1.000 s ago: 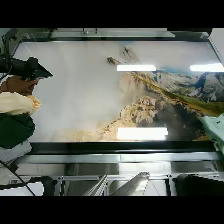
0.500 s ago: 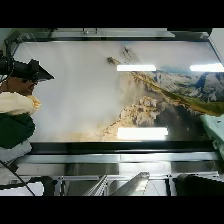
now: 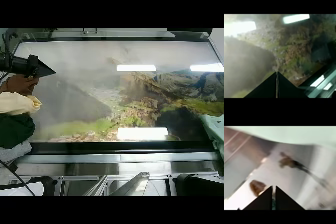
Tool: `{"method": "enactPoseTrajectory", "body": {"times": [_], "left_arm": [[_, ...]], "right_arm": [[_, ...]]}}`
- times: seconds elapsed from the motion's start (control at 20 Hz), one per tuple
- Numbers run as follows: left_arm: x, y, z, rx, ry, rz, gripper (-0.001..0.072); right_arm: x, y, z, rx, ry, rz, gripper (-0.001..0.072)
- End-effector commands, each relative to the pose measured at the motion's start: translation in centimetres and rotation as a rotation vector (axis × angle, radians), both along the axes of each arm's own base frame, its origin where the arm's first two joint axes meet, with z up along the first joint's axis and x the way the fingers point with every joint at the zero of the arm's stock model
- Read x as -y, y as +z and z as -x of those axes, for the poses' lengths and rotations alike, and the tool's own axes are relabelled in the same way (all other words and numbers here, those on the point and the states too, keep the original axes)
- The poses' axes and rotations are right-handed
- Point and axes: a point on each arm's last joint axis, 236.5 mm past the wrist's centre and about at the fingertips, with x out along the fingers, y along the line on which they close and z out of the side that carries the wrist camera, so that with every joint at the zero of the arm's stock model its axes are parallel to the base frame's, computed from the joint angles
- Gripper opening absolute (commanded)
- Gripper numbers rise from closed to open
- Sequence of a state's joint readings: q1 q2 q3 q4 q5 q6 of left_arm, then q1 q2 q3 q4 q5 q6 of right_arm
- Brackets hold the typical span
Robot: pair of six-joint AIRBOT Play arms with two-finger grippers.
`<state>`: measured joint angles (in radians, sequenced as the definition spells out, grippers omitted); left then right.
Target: Fold the shirts.
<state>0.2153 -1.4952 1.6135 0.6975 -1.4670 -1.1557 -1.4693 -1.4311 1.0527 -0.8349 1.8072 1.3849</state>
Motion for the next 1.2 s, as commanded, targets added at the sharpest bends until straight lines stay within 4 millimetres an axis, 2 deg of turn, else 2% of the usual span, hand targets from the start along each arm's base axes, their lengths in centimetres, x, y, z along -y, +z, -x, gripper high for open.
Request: {"method": "enactPoseTrajectory", "body": {"times": [0.0,0.1,0.2,0.3,0.4,0.45,0.5,0.55,0.65,0.7,0.8,0.9,1.15], "left_arm": [[0.7,3.6,-0.5,0.104,-0.033,0.011,0.0018],[1.0,5.6,0.2,0.129,-0.067,0.003,0.0018],[1.7,7.2,1.0,0.117,-0.079,0.045,0.0017],[2.9,7.5,3.0,0.094,-0.113,0.083,0.0017],[4.3,6.1,5.6,0.037,-0.136,0.096,0.0017],[5.3,5.1,7.4,-0.001,-0.153,0.105,0.0017],[6.5,3.9,9.3,-0.036,-0.17,0.115,0.0018],[7.8,2.4,11.3,-0.074,-0.181,0.124,0.0018],[9.9,-0.3,14.9,-0.128,-0.184,0.136,0.0018],[10.6,-1.5,16.2,-0.155,-0.17,0.14,0.0018],[11.4,-2.8,18.4,-0.192,-0.152,0.148,0.0018],[11.7,-3.0,19.8,-0.186,-0.159,0.147,0.0018],[11.6,-2.3,20.6,-0.158,-0.158,0.147,0.0017]], "right_arm": [[-2.5,10.0,-12.2,0.566,0.032,-0.017,0.0019],[-7.6,14.5,-16.5,0.773,0.159,-0.062,0.0019],[-14.9,16.8,-18.3,0.868,0.354,-0.039,0.0018],[-21.9,17.5,-18.4,0.889,0.541,0.057,0.0018],[-26.8,18.1,-17.6,0.917,0.677,0.221,0.0018],[-28.4,17.9,-17.0,0.909,0.726,0.326,0.0018],[-29.5,17.3,-16.1,0.89,0.779,0.463,0.0018],[-29.6,16.1,-15.4,0.842,0.805,0.62,0.0018],[-27.8,14.0,-14.3,0.722,0.787,0.874,0.0018],[-27.1,13.4,-13.6,0.686,0.777,0.942,0.0019],[-27.1,13.5,-12.5,0.684,0.791,0.97,0.0019],[-27.8,13.9,-12.3,0.707,0.794,0.946,0.0019],[-27.8,13.9,-12.3,0.707,0.79,0.939,0.0019]]}}
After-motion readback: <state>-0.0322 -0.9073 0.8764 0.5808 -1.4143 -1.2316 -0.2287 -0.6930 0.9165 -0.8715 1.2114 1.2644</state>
